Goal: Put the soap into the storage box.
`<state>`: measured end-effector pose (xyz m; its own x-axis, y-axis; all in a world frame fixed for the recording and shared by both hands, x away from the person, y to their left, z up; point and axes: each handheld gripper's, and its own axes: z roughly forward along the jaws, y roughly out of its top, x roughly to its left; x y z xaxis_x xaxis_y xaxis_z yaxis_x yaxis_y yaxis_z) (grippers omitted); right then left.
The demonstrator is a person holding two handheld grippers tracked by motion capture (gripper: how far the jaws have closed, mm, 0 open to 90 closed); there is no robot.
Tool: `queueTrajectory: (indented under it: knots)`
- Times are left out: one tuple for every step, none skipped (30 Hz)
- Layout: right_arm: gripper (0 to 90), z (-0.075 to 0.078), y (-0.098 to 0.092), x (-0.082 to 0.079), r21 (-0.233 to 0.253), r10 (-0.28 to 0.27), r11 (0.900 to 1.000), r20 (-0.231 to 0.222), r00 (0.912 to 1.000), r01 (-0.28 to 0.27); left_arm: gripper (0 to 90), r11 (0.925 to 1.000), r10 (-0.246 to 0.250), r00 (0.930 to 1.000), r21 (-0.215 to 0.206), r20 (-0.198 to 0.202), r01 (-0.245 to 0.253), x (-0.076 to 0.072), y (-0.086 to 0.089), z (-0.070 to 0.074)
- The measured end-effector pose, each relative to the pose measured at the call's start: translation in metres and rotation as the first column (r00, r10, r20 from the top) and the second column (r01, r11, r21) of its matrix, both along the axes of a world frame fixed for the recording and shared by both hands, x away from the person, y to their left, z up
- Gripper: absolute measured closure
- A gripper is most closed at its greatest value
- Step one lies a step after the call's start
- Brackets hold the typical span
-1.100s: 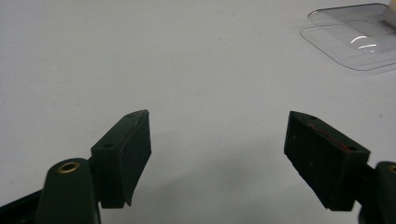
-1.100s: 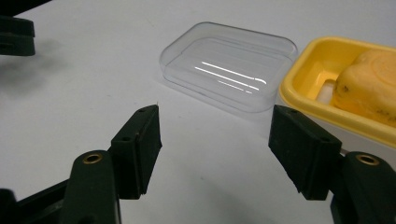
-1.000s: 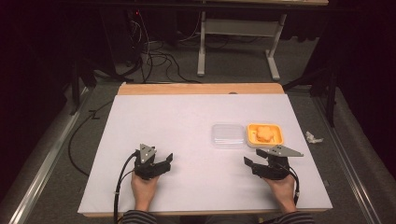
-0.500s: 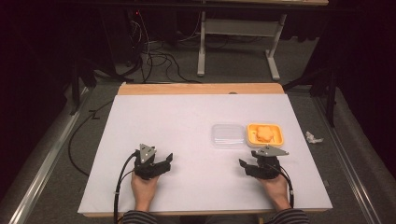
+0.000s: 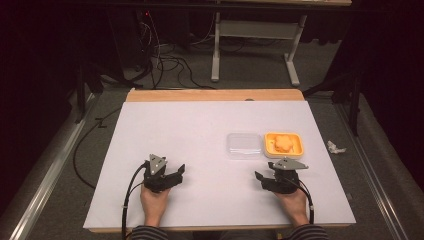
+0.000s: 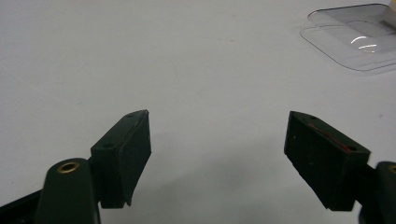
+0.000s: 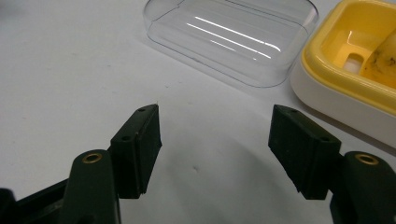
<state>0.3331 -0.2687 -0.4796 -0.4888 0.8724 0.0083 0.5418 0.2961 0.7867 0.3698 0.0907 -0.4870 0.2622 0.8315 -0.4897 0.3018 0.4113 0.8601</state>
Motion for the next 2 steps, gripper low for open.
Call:
queueTrajectory:
  knots:
    - [34.4, -0.0002, 0.0001, 0.0001, 0.008, -0.005, 1.0, -0.005, 1.0, 0.005, 23.5, 1.0, 0.0, 1.0, -0.001, -0.001, 0.0, 0.0001, 0.0, 0.0]
    - [34.3, -0.0001, 0.0, 0.0001, 0.008, -0.006, 1.0, -0.005, 1.0, 0.006, 23.5, 1.0, 0.0, 1.0, -0.001, -0.001, 0.0, 0.0001, 0.0001, 0.0]
